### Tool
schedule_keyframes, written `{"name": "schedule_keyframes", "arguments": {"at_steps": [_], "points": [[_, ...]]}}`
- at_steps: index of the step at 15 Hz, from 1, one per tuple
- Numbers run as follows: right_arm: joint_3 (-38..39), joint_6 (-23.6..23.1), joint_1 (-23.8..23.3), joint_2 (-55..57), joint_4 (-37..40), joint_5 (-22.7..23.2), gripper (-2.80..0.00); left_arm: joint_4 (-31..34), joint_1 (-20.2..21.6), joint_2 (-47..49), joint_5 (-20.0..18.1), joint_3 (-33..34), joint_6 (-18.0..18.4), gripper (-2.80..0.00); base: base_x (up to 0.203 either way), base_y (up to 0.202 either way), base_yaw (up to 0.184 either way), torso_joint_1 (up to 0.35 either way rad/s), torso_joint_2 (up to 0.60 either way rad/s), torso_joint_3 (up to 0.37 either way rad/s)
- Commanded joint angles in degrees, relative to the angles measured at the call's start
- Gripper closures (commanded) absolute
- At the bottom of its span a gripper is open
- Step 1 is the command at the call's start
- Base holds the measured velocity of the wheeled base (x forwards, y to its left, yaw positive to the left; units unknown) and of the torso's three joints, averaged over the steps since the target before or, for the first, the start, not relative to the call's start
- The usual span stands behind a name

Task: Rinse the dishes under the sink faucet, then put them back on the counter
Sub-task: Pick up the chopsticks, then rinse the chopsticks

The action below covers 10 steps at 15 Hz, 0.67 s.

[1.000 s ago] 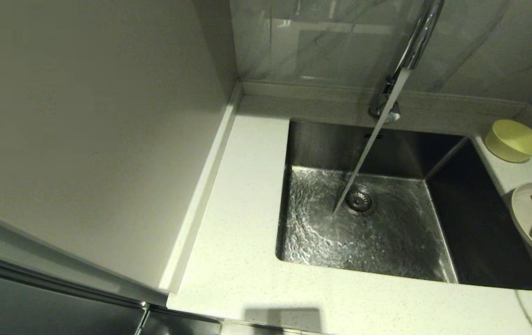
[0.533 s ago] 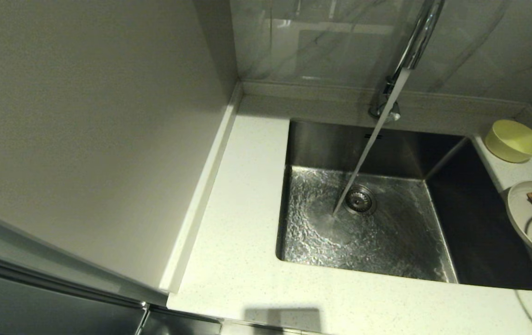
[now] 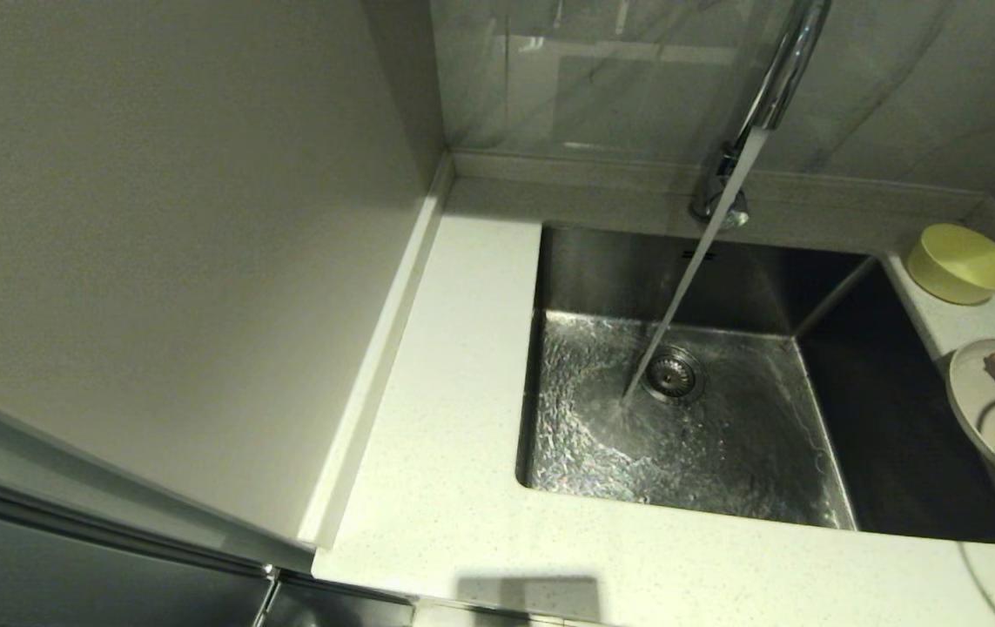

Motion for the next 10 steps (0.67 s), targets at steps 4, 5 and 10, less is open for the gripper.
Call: {"name": "schedule_keyframes", "arguments": {"at_steps": [4, 5, 10], "points": [[-5.16, 6.59, 2.58, -6.34, -1.09, 4.51, 0.0, -0.02, 0.0, -0.09, 0.03, 0.0, -0.04, 0.0, 0.0, 0.0, 0.0, 0.0, 0.0, 0.0], [-5.28, 7.81, 4.04, -7.55, -2.25, 7.61, 0.0, -0.02, 0.0, -0.09, 0.03, 0.0, -0.04, 0.0, 0.0, 0.0, 0.0, 0.0, 0.0, 0.0], [1.93, 8.39, 23.09, -11.23, -7.34, 19.68, 0.0, -0.02, 0.0, -0.09, 0.03, 0.0, -0.04, 0.0, 0.0, 0.0, 0.0, 0.0, 0.0, 0.0]]}}
